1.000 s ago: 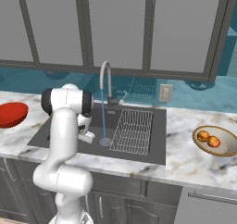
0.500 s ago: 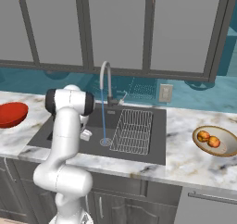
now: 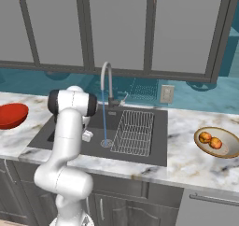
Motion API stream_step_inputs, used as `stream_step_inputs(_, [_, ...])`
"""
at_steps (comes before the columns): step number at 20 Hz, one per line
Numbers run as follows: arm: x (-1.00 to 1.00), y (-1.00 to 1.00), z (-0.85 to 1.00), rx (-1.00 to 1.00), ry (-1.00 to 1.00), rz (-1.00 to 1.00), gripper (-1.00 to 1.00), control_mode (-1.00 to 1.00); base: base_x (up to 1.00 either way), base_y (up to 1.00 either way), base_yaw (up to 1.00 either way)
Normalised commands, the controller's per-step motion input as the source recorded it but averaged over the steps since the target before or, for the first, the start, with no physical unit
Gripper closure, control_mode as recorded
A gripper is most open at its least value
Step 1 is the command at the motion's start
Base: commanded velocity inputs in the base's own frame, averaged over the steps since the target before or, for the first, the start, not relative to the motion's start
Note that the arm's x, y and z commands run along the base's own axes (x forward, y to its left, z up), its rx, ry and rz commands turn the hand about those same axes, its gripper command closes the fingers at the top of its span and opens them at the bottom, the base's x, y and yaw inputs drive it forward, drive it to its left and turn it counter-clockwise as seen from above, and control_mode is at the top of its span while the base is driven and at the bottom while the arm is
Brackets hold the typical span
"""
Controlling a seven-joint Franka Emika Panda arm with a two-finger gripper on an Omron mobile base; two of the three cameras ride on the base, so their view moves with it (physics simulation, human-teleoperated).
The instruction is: Pick the peachs from the sink and place them in one bowl. Place the avocado in the other bowl. Then turn off the sink faucet.
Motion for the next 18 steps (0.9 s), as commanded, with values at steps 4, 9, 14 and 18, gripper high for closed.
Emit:
stream_step_inputs(4, [0.00,0.16,-0.23,0.00,0.00,0.00,-1.00,-1.00,0.00,0.00,0.00])
stream_step_inputs(9, [-0.03,0.19,-0.36,0.00,-0.05,-0.03,-1.00,-1.00,0.00,0.00,0.00])
stream_step_inputs(14, [-0.10,0.06,-0.36,0.02,-0.07,-0.09,-1.00,-1.00,0.00,0.00,0.00])
stream_step_inputs(18, [-0.11,0.00,-0.29,0.09,-0.01,-0.16,-1.00,-1.00,0.00,0.00,0.00])
